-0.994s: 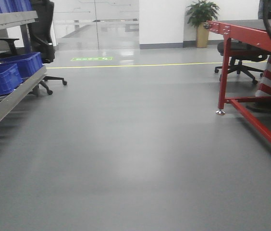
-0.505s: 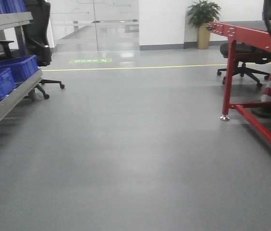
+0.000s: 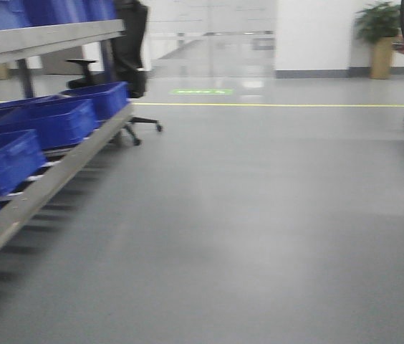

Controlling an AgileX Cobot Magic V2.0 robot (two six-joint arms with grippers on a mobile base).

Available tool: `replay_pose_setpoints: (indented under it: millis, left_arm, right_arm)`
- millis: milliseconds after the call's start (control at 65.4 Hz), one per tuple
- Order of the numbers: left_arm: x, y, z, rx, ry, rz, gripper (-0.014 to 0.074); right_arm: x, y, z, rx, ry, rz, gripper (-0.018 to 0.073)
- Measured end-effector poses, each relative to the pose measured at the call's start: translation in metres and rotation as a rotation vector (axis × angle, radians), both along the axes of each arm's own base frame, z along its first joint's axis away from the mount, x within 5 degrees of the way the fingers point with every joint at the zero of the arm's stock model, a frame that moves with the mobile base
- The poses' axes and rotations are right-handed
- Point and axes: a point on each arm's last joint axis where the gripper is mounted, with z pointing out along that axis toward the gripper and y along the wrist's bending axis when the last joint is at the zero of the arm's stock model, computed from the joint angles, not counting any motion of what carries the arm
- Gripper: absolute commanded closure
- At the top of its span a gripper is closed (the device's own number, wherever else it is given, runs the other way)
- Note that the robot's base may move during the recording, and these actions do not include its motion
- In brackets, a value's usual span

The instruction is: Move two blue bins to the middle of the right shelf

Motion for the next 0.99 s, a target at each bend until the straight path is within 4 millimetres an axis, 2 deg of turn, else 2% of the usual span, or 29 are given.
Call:
replay_pose_setpoints:
  millis: [306,994]
  left_arm:
    - [0.0034,-0.0029,0.0069,-0.008,-0.084,-0.035,0.0708]
    - [0.0037,-0.0028,0.0076,-0.005,-0.092,-0.036,0.0708]
  right_arm:
    - [0.0004,-0.0012,0.0001,0.001,-0.002,-0.009,0.0721]
    - [0.0004,-0.0013,0.0002,0.000,-0.002,-0.010,0.0721]
